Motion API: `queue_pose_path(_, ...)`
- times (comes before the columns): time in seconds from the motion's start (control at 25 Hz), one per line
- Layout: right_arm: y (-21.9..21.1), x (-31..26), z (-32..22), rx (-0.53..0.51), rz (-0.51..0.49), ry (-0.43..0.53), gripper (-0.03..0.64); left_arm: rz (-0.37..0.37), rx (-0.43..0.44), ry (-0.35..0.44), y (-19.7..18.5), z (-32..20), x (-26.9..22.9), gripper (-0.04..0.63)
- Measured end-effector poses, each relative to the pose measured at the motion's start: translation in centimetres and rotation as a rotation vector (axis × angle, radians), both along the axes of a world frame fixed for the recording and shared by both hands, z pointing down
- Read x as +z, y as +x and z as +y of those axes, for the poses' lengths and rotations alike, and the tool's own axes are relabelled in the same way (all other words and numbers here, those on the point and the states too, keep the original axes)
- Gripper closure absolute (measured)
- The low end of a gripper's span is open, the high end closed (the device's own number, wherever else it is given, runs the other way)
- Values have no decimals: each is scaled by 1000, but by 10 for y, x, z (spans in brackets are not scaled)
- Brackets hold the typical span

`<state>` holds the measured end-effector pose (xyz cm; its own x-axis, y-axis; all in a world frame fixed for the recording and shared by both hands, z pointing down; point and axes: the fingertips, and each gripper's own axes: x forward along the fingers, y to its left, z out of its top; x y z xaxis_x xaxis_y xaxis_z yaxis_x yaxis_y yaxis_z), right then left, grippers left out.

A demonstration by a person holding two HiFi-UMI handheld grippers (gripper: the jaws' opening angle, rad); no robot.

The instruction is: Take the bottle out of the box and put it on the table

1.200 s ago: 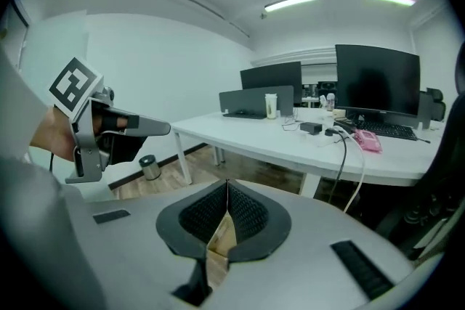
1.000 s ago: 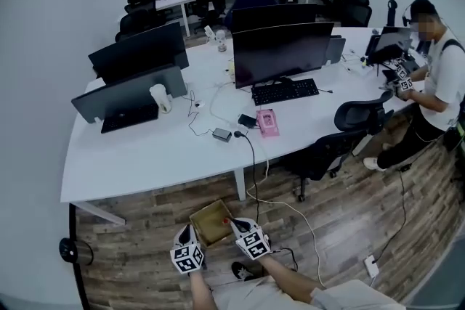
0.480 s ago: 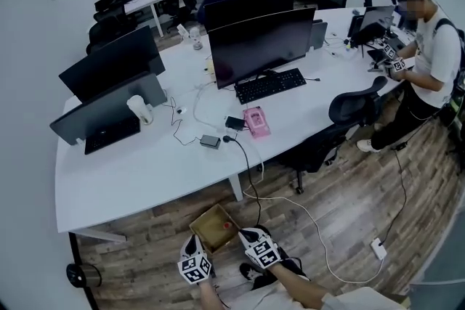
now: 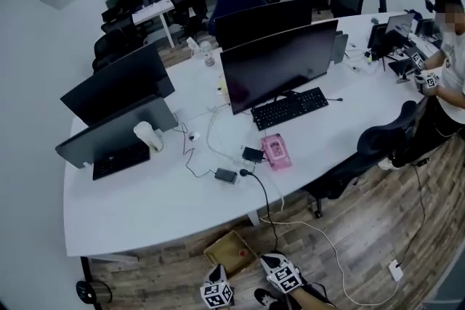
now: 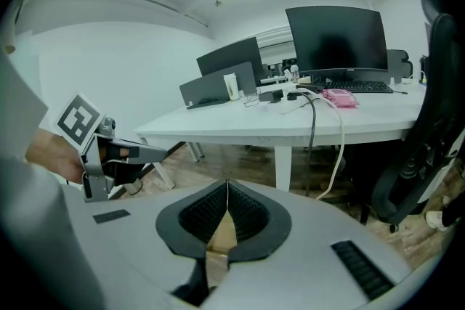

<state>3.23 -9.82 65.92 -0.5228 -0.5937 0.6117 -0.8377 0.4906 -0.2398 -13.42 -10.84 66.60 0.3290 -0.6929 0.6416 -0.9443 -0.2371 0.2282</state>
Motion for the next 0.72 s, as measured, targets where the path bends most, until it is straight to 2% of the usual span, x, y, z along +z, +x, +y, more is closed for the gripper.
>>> queue_pose_path(0.12, 2, 13, -8, -32, -12, -17, 577, -19, 40, -10, 7, -7, 12, 580)
queue_pose_path(0.32, -3, 33, -54, -68, -45, 9, 577, -43, 38, 70, -5, -64, 40, 580)
queue_pose_path(0.4, -1, 40, -64, -82, -39, 0, 577, -37, 27, 35, -1, -69, 56, 580)
queue_pose_path(0.56, -3, 59, -50, -119, -43, -70, 577, -31, -15, -61, -3, -43, 88, 580)
queue_pose_path(0.72, -7, 84, -50, -148, -27, -96, 577, -33, -34, -88, -12, -42, 121, 580)
